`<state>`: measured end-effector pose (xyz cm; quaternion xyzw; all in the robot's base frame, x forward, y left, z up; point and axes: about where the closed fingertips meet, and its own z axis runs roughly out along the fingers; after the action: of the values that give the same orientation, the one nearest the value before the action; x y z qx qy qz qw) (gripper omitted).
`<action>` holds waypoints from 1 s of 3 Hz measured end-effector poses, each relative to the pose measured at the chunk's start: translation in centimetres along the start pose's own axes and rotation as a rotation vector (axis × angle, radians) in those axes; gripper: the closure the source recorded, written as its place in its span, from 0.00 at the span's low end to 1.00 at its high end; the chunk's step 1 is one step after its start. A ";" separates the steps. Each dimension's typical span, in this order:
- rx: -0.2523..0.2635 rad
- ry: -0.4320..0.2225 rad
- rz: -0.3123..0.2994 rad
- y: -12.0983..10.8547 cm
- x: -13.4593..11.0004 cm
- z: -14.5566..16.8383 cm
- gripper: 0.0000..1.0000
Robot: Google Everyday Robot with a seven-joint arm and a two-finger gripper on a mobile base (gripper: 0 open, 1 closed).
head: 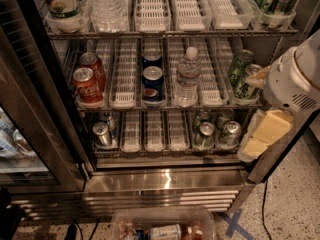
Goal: Pick water bottle from bottom shelf of fridge
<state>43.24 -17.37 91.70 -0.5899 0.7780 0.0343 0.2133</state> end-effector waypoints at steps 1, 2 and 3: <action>0.018 -0.045 0.058 1.3 -0.4 2.9 0.00; 0.064 -0.133 0.100 1.2 -1.7 5.7 0.00; 0.111 -0.233 0.143 -0.2 -3.4 8.5 0.00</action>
Offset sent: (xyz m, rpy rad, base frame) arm 0.0270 0.0575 -0.0699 0.2476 -0.1416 -0.1376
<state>46.60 -11.72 85.32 -0.5125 0.7885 0.0746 0.3317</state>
